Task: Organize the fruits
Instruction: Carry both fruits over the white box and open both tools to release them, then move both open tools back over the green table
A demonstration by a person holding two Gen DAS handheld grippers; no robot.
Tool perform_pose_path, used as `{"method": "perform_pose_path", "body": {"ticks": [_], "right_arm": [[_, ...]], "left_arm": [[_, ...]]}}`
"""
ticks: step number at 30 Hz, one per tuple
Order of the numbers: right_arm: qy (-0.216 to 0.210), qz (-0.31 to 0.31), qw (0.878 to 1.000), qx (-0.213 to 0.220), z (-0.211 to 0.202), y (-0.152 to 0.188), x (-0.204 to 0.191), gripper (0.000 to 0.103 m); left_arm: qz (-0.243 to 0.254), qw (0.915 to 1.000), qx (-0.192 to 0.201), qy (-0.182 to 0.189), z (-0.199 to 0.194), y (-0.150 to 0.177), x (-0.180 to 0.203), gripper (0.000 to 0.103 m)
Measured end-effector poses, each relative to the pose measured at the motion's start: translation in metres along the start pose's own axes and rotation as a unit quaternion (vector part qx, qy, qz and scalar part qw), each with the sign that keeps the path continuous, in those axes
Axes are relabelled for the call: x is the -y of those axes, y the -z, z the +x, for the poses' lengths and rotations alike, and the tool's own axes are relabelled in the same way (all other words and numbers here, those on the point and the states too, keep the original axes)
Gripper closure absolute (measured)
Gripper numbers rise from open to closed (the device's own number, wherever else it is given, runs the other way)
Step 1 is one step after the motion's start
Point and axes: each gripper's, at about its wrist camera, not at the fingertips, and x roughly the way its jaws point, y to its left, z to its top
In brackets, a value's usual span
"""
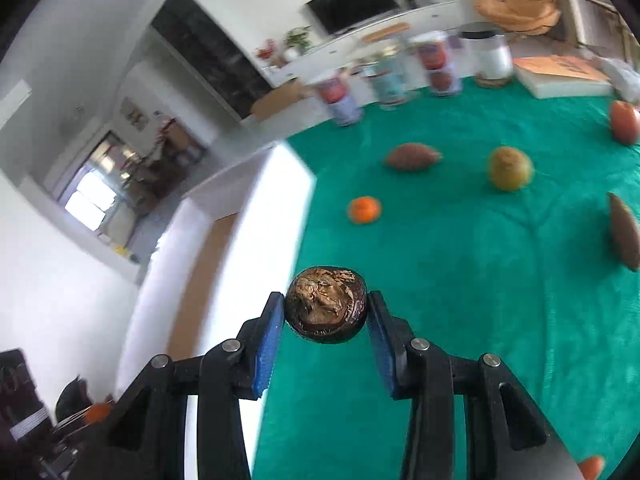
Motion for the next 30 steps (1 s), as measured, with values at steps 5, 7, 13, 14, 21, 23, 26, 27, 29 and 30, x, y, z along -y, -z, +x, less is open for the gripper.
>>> {"method": "perform_pose_path", "body": {"ticks": [5, 7, 13, 14, 21, 23, 26, 27, 29, 30], "right_arm": [[-0.075, -0.084, 0.991, -0.072, 0.04, 0.038, -0.097, 0.061], [-0.07, -0.113, 0.986, -0.101, 0.061, 0.055, -0.118, 0.061], [-0.026, -0.154, 0.975, -0.156, 0.109, 0.092, -0.131, 0.061], [-0.017, -0.157, 0.976, -0.152, 0.111, 0.094, -0.131, 0.06], [-0.011, -0.148, 0.986, -0.08, 0.052, 0.073, -0.121, 0.024], [0.005, -0.152, 0.987, -0.049, 0.016, 0.071, -0.111, 0.015], [0.049, -0.139, 0.989, -0.009, -0.04, 0.083, -0.076, 0.01], [0.073, -0.132, 0.989, 0.004, -0.059, 0.091, -0.061, 0.01], [0.132, -0.115, 0.984, 0.023, -0.092, 0.109, -0.028, 0.01], [0.164, -0.104, 0.981, 0.027, -0.111, 0.116, -0.01, 0.01]], "left_arm": [[-0.069, 0.9944, 0.01, -0.079, -0.03, 0.004, -0.063, 0.073], [-0.11, 0.9881, 0.007, -0.107, -0.033, 0.01, -0.095, 0.073], [-0.174, 0.9742, -0.007, -0.143, -0.022, 0.025, -0.144, 0.073], [-0.173, 0.9729, -0.007, -0.153, -0.019, 0.025, -0.145, 0.071], [-0.167, 0.9705, 0.034, -0.171, -0.017, 0.013, -0.125, 0.026], [-0.145, 0.9762, 0.056, -0.152, -0.015, 0.009, -0.105, 0.013], [-0.09, 0.9877, 0.066, -0.11, -0.001, 0.006, -0.06, 0.009], [-0.066, 0.9916, 0.062, -0.092, 0.009, 0.005, -0.042, 0.009], [-0.021, 0.9966, 0.046, -0.065, 0.03, 0.007, -0.008, 0.008], [-0.002, 0.9982, 0.03, -0.051, 0.042, 0.009, 0.008, 0.008]]}}
